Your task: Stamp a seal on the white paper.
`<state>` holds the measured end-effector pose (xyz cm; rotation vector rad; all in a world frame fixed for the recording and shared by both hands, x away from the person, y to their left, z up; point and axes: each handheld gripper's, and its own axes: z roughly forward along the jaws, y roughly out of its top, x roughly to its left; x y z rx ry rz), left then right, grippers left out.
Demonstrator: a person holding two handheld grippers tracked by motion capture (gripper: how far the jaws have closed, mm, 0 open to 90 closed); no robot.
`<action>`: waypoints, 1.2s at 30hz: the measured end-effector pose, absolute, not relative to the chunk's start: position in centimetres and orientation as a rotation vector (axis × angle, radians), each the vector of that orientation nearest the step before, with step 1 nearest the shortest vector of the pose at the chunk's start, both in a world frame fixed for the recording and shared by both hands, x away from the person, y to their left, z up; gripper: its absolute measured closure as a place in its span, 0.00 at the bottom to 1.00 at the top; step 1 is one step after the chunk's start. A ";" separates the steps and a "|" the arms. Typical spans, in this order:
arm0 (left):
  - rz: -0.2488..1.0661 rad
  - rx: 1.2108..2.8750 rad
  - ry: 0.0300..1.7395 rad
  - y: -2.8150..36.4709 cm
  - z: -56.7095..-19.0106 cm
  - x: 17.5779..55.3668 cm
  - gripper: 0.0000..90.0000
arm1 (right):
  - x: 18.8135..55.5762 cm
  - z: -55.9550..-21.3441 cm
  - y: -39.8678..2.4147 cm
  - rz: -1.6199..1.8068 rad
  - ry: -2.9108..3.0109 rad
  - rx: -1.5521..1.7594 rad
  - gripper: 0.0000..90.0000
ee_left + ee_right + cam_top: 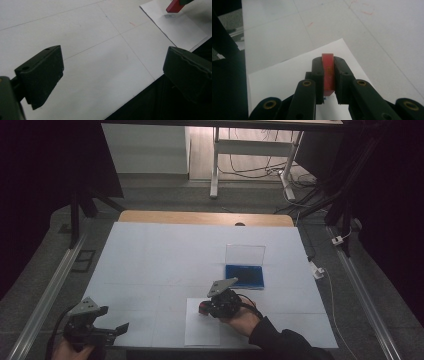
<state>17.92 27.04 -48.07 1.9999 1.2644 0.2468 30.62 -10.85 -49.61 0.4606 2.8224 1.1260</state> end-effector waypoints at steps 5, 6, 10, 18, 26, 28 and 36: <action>0.248 2.001 1.264 27.0 -48.1 17.9 0.04 | 30.7 -49.2 -11.2 1.153 2.814 0.482 0.89; 0.249 2.002 1.264 27.0 -48.1 17.9 0.04 | 30.7 -49.2 -11.2 1.156 2.816 0.484 0.89; 0.250 2.002 1.264 27.0 -48.1 17.9 0.04 | 30.7 -49.0 -11.3 1.159 2.816 0.480 0.89; 0.253 2.006 1.262 26.9 -48.1 17.9 0.04 | 30.7 -48.5 -11.6 1.172 2.816 0.482 0.89; 0.252 2.007 1.261 26.9 -48.1 17.9 0.04 | 30.9 -47.9 -12.4 1.198 2.793 0.500 0.89; 0.252 2.006 1.261 26.9 -48.1 17.9 0.04 | 31.1 -47.8 -12.6 1.208 2.785 0.510 0.89; 0.253 2.007 1.260 26.9 -48.1 17.9 0.04 | 31.5 -47.4 -13.3 1.223 2.765 0.543 0.89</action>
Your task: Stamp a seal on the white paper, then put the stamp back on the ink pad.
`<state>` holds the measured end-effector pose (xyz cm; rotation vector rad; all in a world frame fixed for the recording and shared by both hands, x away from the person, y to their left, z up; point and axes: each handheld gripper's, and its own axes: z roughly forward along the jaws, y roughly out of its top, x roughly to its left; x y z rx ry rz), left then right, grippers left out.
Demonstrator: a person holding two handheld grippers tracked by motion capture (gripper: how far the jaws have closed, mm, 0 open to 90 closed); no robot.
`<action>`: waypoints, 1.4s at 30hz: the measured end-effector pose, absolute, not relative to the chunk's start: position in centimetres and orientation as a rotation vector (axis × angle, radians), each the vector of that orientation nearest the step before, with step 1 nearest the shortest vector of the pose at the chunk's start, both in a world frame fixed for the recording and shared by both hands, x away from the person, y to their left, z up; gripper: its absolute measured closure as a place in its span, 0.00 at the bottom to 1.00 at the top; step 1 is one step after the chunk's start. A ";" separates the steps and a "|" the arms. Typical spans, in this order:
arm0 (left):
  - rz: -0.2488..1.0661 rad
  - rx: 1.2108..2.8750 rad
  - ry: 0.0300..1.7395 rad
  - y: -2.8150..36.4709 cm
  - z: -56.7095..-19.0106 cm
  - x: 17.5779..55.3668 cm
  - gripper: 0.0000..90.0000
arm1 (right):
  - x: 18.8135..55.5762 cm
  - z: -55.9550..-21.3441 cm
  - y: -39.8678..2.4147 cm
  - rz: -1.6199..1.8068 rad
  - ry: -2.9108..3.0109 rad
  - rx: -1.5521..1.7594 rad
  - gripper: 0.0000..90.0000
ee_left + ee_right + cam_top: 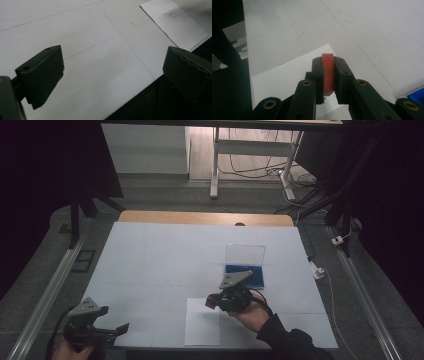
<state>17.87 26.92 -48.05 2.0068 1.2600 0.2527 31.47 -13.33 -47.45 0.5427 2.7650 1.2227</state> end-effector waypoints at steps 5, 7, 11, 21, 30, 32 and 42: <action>0.255 2.009 1.259 26.9 -48.0 17.9 0.04 | 31.8 -47.3 -13.8 1.220 2.754 0.561 0.89; 0.256 2.008 1.260 26.9 -48.0 17.9 0.04 | 31.9 -47.2 -14.0 1.222 2.747 0.574 0.89; 0.256 2.010 1.259 26.9 -48.0 17.9 0.05 | 32.2 -47.1 -14.5 1.218 2.738 0.600 0.89; 0.256 2.009 1.260 26.9 -48.0 17.9 0.05 | 32.9 -46.8 -15.8 1.213 2.707 0.649 0.89; 0.257 2.008 1.262 26.9 -48.0 17.9 0.05 | 33.7 -46.5 -17.2 1.205 2.665 0.699 0.89; 0.256 2.007 1.261 26.9 -48.0 17.9 0.05 | 33.9 -46.5 -17.5 1.210 2.655 0.710 0.89; 0.258 2.007 1.262 26.9 -48.0 17.9 0.05 | 35.2 -46.3 -19.1 1.199 2.616 0.780 0.89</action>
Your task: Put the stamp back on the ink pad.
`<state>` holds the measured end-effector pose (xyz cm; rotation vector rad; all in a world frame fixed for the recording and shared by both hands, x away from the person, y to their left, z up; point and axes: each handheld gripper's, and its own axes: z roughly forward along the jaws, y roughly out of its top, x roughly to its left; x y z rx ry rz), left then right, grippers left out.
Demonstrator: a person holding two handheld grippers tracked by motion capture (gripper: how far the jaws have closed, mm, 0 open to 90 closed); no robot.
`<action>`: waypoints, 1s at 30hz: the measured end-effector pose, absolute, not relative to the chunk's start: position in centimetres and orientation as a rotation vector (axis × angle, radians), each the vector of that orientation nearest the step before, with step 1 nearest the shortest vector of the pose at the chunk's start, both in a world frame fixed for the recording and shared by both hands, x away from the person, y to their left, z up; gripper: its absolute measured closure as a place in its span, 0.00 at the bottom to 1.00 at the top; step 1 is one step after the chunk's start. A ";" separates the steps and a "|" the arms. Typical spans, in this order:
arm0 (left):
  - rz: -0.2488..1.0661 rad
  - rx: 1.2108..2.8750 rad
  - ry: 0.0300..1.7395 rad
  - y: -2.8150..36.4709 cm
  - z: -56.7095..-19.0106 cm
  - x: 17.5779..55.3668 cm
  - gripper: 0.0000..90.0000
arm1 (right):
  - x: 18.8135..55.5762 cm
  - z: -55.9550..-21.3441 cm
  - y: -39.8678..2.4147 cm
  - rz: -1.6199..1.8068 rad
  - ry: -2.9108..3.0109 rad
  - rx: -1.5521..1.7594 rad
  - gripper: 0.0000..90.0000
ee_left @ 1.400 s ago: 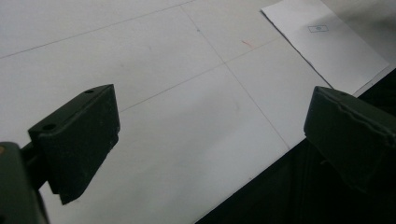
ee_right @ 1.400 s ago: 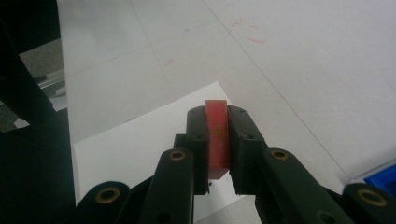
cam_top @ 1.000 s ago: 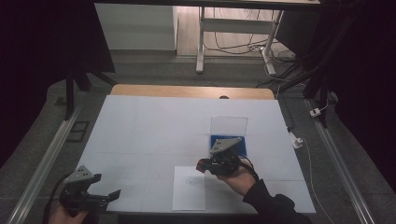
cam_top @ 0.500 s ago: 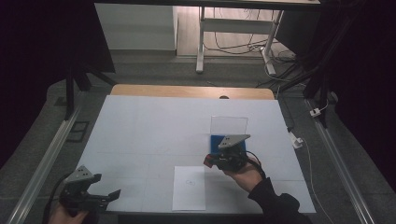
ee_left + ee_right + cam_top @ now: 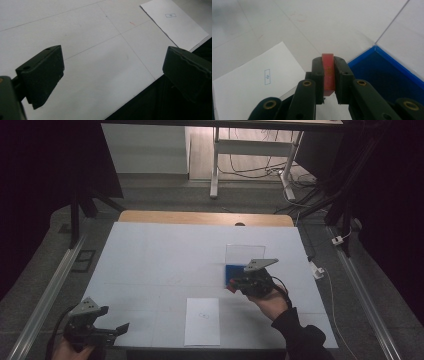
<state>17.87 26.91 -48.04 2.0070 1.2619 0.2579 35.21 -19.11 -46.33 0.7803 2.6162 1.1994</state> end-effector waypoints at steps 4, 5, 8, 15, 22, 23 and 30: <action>0.261 2.010 1.259 26.9 -48.0 17.8 0.05 | 35.7 -46.3 -19.7 1.206 2.592 0.799 0.89; 0.260 2.010 1.260 26.9 -48.0 17.8 0.05 | 35.8 -46.2 -19.8 1.205 2.588 0.805 0.89; 0.259 2.010 1.260 26.9 -48.0 17.9 0.05 | 36.0 -46.2 -20.1 1.199 2.574 0.819 0.89; 0.260 2.010 1.261 26.9 -48.0 17.9 0.05 | 36.6 -46.1 -20.6 1.179 2.543 0.836 0.89; 0.261 2.010 1.262 26.9 -48.0 17.9 0.05 | 37.3 -46.1 -21.2 1.169 2.511 0.860 0.89; 0.260 2.009 1.264 26.9 -48.0 17.9 0.05 | 37.4 -46.1 -21.3 1.164 2.508 0.863 0.89; 0.260 2.011 1.263 26.9 -48.0 17.9 0.05 | 38.1 -46.3 -21.6 1.130 2.480 0.871 0.89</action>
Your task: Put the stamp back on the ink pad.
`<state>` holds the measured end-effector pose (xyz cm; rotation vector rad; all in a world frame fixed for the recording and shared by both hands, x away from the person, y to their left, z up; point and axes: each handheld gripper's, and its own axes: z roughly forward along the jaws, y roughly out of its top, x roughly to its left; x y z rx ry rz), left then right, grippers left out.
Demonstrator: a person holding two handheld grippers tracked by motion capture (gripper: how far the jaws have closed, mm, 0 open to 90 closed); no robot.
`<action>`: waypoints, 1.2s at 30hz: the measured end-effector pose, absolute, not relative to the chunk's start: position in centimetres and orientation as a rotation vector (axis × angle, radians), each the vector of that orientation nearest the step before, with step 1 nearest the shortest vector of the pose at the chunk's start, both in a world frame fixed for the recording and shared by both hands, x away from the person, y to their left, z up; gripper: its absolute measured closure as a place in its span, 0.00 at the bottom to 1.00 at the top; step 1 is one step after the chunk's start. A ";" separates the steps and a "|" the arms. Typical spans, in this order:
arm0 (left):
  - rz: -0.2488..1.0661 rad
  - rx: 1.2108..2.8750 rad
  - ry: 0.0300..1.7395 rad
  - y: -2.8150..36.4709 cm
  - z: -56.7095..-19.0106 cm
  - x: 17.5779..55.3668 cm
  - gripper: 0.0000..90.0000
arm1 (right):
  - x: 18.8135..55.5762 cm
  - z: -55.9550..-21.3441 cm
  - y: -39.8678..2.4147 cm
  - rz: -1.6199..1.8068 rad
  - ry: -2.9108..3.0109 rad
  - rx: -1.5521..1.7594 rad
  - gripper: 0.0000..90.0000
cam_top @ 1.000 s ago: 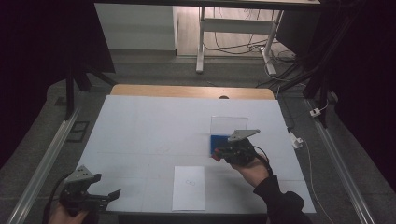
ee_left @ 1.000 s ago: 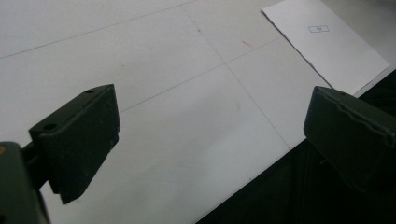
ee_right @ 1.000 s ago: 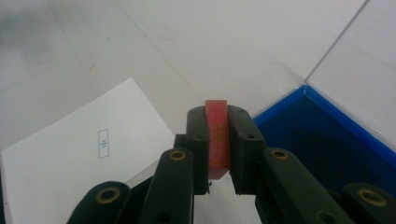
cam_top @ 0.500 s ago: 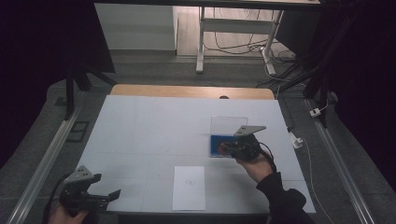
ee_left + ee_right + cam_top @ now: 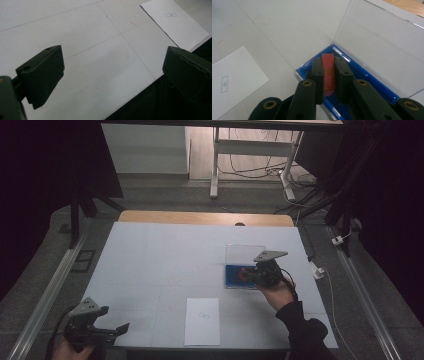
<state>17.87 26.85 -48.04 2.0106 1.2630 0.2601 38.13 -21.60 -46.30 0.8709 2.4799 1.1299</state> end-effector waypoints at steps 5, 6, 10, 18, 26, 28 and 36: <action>0.258 2.010 1.264 26.9 -48.0 17.9 0.05 | 38.7 -46.5 -21.8 1.112 2.464 0.885 0.89; 0.258 2.011 1.264 26.9 -48.0 17.9 0.05 | 38.8 -46.5 -21.8 1.107 2.461 0.887 0.89; 0.258 2.013 1.262 26.9 -48.0 17.9 0.05 | 39.3 -46.8 -21.9 1.090 2.454 0.902 0.89; 0.259 2.014 1.262 26.9 -48.1 17.9 0.05 | 40.0 -47.6 -21.6 1.040 2.465 0.903 0.89; 0.258 2.014 1.263 26.8 -48.1 17.9 0.05 | 40.5 -48.2 -21.2 0.980 2.478 0.905 0.89; 0.258 2.014 1.263 26.8 -48.1 17.9 0.05 | 40.6 -48.4 -21.1 0.955 2.482 0.902 0.89; 0.259 2.015 1.264 26.8 -48.1 17.9 0.05 | 40.7 -48.6 -21.0 0.949 2.479 0.927 0.89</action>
